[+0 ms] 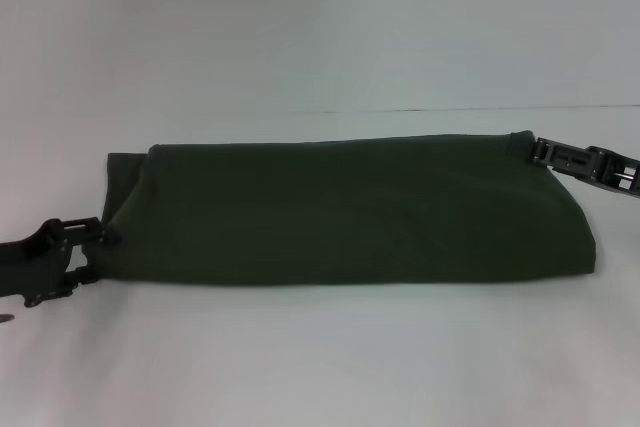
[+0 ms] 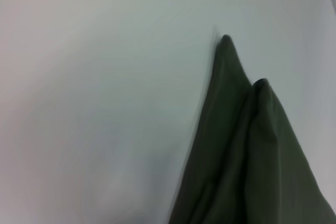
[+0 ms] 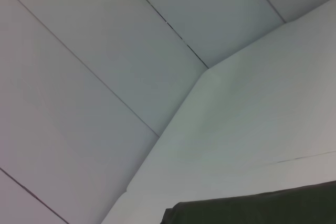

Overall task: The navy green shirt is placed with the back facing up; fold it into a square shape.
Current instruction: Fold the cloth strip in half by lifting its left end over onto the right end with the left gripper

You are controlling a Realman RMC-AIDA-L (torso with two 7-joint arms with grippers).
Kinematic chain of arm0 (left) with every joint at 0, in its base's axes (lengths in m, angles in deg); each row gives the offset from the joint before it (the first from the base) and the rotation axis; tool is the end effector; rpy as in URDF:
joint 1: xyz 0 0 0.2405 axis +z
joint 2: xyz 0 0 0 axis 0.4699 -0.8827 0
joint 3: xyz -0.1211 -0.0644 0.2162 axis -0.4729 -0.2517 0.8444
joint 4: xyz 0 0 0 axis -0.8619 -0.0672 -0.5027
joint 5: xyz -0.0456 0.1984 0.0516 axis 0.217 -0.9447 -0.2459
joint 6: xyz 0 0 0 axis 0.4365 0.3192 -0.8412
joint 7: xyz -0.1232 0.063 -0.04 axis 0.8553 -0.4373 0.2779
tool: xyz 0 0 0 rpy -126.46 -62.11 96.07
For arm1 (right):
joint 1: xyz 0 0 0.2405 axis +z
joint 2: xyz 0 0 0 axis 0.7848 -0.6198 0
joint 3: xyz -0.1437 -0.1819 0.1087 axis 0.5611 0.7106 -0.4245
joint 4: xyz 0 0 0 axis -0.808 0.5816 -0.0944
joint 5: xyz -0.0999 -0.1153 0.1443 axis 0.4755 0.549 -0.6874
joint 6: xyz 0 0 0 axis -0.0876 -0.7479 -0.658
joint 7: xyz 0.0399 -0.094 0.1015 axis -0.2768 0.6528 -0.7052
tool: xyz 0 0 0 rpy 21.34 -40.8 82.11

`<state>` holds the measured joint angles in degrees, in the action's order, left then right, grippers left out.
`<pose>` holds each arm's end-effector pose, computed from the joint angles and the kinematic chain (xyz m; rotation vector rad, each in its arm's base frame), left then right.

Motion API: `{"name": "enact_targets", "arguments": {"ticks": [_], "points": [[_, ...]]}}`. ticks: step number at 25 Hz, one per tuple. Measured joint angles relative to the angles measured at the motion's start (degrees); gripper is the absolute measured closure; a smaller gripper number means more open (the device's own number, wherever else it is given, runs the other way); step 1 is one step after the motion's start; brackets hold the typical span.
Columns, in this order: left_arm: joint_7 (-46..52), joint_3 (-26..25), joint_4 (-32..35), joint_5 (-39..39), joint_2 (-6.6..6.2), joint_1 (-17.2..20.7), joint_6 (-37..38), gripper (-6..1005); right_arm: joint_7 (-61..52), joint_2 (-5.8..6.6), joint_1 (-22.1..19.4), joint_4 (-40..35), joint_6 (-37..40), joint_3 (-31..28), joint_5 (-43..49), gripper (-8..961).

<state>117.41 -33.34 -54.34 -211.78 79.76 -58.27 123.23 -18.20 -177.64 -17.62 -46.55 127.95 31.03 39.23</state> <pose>-0.3507 0.3616 0.0425 -1.4969 -2.1996 -0.6848 0.2850 0.3691 0.0531 -2.2300 1.3709 1.0137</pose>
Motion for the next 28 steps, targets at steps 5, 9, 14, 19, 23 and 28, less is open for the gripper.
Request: {"name": "enact_targets", "arguments": {"ticks": [5, 9, 14, 19, 23, 28], "points": [[-0.3, 0.3, 0.5, 0.0, -0.06, -0.1, 0.2, 322, 0.0, 0.0, 0.0, 0.0, 0.0, 0.0, 0.0, 129], [-0.3, 0.4, 0.3, 0.0, 0.3, 0.6, 0.9, 322, -0.1, 0.0, 0.1, 0.0, -0.3, 0.0, 0.0, 128], [-0.3, 0.5, 0.2, -0.1, 0.48, 1.8, 2.0, 322, -0.1, 0.06, 0.4, 0.0, -0.4, 0.0, 0.0, 129], [-0.3, 0.4, 0.2, -0.1, 0.52, 2.3, 2.4, 322, -0.1, 0.17, 0.5, 0.0, -0.5, 0.0, 0.0, 128], [-0.3, 0.4, 0.2, -0.1, 0.9, 1.7, 2.0, 323, -0.1, 0.18, 0.6, 0.0, -0.6, 0.0, 0.0, 128], [-0.6, 0.5, -0.1, -0.2, 1.42, 0.3, 1.4, 323, -0.1, 0.18, 0.7, 0.0, -0.9, 0.0, -0.1, 128]]}}
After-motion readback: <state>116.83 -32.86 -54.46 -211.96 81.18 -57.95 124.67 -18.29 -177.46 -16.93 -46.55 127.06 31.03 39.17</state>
